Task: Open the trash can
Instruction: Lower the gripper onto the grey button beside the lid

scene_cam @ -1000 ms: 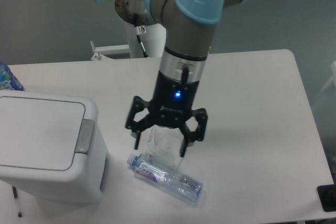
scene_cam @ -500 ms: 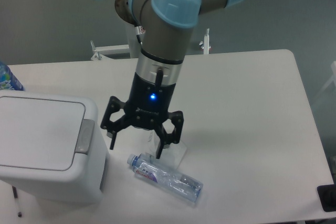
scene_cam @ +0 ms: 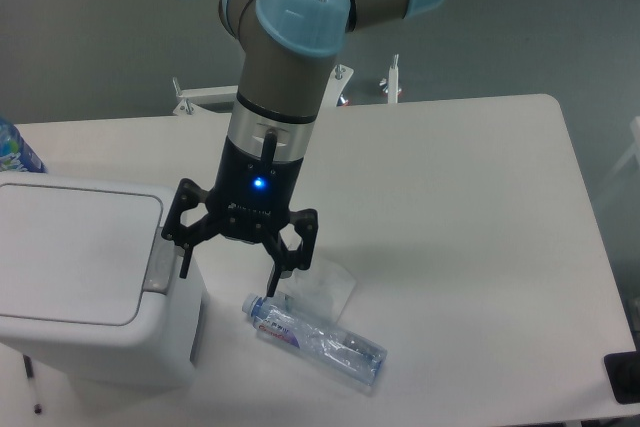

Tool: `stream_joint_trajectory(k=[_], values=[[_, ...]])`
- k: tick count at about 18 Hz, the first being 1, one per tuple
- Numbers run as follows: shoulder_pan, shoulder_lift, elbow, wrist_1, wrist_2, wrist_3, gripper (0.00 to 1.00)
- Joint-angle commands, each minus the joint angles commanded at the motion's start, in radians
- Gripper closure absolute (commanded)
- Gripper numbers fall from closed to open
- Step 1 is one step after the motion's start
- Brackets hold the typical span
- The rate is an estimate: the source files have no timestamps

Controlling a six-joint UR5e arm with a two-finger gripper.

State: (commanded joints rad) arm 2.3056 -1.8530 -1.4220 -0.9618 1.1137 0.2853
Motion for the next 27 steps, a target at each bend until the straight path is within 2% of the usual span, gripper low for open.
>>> stream_joint_trajectory(k=[4, 12, 27], values=[[-0.011, 0.003, -0.003, 0.0, 0.002, -0.003, 0.0], [-0.021, 0.031, -0.055, 0.0, 0.003, -0.005, 0.0], [-0.026, 0.023, -0.057, 0.002, 0.003, -0.002, 0.0]])
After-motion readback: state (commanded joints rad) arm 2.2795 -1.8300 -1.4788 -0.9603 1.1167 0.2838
